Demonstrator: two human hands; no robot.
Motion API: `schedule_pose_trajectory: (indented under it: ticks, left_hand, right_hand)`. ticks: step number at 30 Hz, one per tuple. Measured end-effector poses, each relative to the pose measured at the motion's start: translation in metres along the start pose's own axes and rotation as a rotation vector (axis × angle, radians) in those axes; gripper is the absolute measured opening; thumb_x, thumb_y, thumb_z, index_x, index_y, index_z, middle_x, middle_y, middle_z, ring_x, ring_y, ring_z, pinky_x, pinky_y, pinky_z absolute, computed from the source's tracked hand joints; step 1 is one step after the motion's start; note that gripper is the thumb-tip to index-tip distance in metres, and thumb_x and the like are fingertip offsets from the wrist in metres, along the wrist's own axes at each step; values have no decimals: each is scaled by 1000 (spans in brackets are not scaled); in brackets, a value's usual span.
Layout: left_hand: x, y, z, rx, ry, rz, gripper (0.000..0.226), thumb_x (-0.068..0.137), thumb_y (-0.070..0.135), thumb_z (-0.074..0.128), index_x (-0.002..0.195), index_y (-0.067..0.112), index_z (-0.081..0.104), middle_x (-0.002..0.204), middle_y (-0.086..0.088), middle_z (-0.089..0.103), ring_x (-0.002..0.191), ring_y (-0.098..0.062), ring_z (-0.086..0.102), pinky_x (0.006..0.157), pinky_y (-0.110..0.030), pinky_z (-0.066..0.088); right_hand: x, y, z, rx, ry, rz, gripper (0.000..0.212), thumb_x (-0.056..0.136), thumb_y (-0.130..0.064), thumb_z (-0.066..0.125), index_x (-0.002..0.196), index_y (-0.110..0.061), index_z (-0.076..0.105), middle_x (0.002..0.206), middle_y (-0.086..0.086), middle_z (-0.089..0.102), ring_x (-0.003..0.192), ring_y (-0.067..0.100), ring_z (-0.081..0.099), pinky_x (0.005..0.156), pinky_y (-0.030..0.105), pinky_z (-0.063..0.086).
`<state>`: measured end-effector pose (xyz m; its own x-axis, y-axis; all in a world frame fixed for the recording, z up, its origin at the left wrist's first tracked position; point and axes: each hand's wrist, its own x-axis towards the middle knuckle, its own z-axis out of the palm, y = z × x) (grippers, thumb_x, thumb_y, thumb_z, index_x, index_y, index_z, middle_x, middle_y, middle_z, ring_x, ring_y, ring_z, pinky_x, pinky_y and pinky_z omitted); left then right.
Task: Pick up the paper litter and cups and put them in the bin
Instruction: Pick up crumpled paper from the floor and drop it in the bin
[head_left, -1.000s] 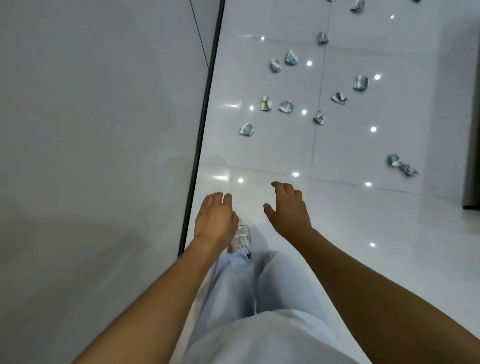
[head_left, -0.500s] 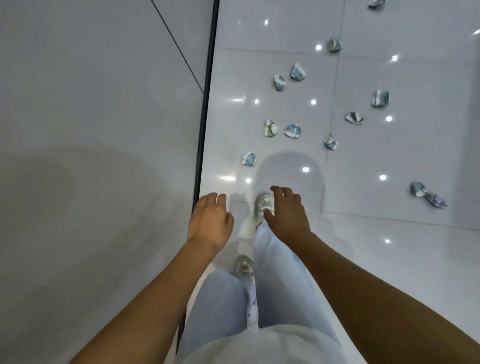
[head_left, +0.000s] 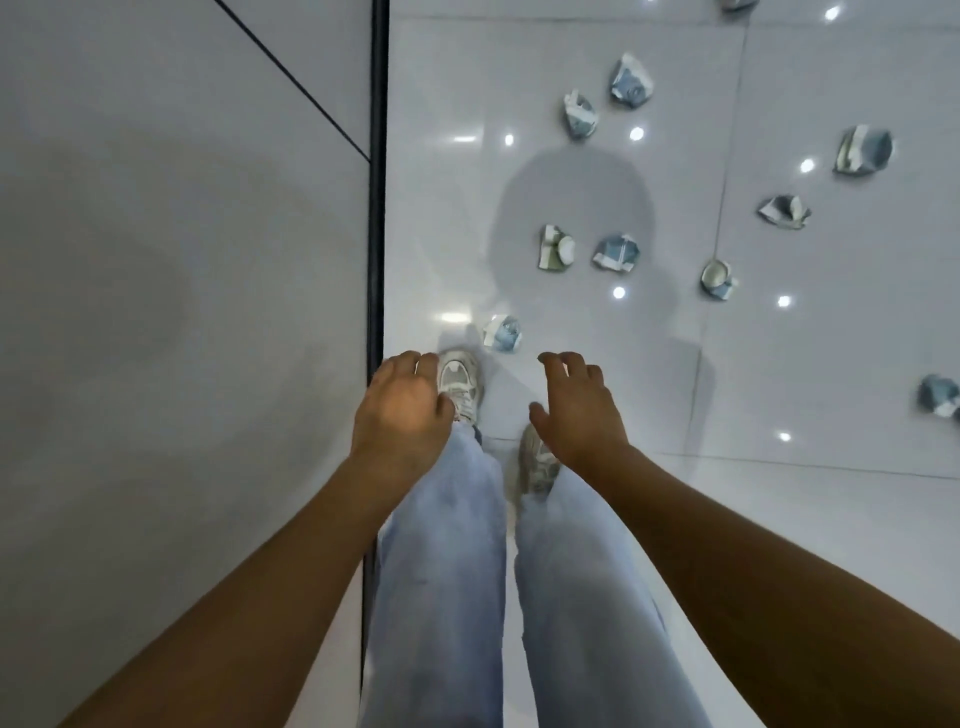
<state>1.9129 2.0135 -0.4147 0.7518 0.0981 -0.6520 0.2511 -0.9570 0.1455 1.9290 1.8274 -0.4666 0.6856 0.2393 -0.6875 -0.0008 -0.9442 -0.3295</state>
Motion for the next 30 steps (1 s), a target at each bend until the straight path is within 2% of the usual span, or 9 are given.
schedule_pose_trajectory:
  ticks: [3, 11, 15, 18, 20, 22, 25, 28, 30]
  left_hand:
    - [53, -20, 35, 13, 2, 39, 42, 93, 21, 48, 131, 3, 50, 128, -15, 54, 123, -30, 46, 103, -35, 37]
    - [181, -70, 127, 2, -23, 67, 44, 96, 23, 46, 138, 7, 42, 137, -9, 46, 129, -23, 38, 104, -33, 35]
    - [234, -82, 164, -11, -17, 97, 45, 96, 21, 44, 139, 7, 40, 140, -8, 43, 131, -23, 35, 104, -31, 33]
    - [265, -83, 184, -14, -9, 148, 47, 96, 21, 44, 142, 9, 37, 143, -7, 41, 133, -21, 33, 106, -29, 32]
    - [280, -81, 193, -2, 3, 203, 48, 96, 20, 44, 142, 9, 36, 143, -7, 41, 133, -20, 34, 107, -27, 30]
    - [292, -77, 195, 4, 9, 240, 49, 95, 18, 45, 142, 9, 36, 143, -8, 41, 132, -21, 34, 108, -26, 28]
    - [308, -67, 191, -3, -3, 303, 50, 94, 18, 47, 142, 10, 35, 143, -8, 41, 132, -21, 35, 109, -28, 30]
    - [321, -53, 183, -15, -12, 372, 55, 94, 20, 51, 145, 13, 30, 146, -4, 38, 134, -19, 34, 109, -28, 30]
    - [330, -43, 176, -26, 8, 403, 59, 93, 20, 54, 146, 15, 29, 147, -3, 38, 134, -18, 35, 107, -25, 31]
  right_hand:
    - [55, 11, 35, 3, -11, 13, 55, 93, -24, 55, 143, -14, 33, 146, 11, 36, 126, 30, 41, 99, 35, 41]
    - [192, 32, 143, -90, 11, -83, 56, 90, -20, 57, 141, -13, 35, 148, 13, 32, 126, 32, 39, 99, 37, 41]
    - [247, 43, 190, -239, 10, -136, 60, 83, -13, 66, 137, -11, 41, 150, 18, 31, 135, 40, 32, 105, 44, 41]
    - [274, 55, 210, -297, 45, -211, 61, 69, -13, 82, 123, -6, 56, 128, 20, 54, 112, 37, 54, 85, 39, 53]
    - [284, 62, 214, -257, 82, -256, 57, 66, -11, 85, 116, -2, 60, 115, 18, 59, 98, 32, 59, 72, 34, 56]
    - [290, 63, 209, -164, 115, -268, 45, 73, -3, 76, 115, 0, 59, 112, 17, 58, 94, 31, 58, 68, 34, 57]
    - [303, 62, 192, 64, 154, -223, 44, 86, -2, 59, 129, -4, 50, 125, 14, 51, 106, 28, 54, 82, 30, 49]
    - [317, 58, 164, 253, 206, -232, 53, 87, -10, 64, 137, -7, 43, 131, 11, 47, 109, 24, 54, 84, 17, 37]
    - [326, 55, 146, 303, 214, -264, 63, 86, -13, 67, 141, -7, 37, 135, 11, 44, 115, 23, 52, 86, 17, 37]
